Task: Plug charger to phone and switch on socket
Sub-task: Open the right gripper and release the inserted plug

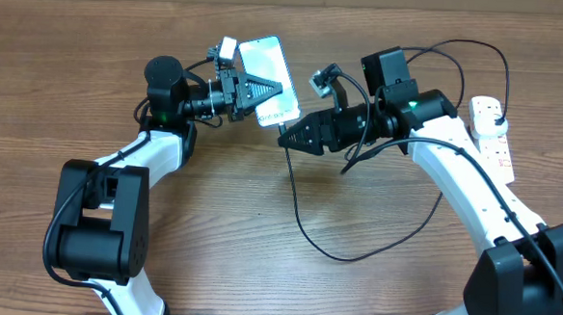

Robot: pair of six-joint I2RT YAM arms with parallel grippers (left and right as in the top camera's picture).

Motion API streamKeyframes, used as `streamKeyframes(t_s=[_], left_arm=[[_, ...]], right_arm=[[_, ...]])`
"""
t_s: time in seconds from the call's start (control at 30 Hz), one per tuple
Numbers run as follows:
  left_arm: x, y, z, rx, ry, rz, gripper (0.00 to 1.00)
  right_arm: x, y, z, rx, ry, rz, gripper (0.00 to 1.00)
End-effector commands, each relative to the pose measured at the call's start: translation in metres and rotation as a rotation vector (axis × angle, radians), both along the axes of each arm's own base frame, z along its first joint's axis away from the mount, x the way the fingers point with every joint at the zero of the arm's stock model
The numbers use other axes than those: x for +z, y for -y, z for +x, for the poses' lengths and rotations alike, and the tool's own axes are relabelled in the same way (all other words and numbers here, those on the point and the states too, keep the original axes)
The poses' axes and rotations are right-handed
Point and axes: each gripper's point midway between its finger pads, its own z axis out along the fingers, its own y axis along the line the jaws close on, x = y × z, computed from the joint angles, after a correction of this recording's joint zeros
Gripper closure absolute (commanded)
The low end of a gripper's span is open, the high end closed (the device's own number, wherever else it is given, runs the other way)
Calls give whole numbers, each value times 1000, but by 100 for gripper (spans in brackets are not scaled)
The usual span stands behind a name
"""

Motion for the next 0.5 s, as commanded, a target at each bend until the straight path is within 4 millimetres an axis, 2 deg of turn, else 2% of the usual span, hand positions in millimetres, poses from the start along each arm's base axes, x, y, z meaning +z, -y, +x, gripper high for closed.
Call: streamKeyframes(t_s=[0.0, 0.23, 0.33, 0.47], left_arm=[[18, 0, 1, 6, 49, -7, 96], [18, 0, 1, 5, 49, -7, 96], [18, 0, 1, 5, 48, -7, 96], [18, -1, 1, 3, 15, -14, 96]], right_arm=[[-3, 3, 5, -13, 25, -23, 36], [-18, 0, 11, -9, -1, -25, 38], [-18, -8, 10, 32, -25, 48, 43], [-10, -13, 11, 60, -6, 105, 43]])
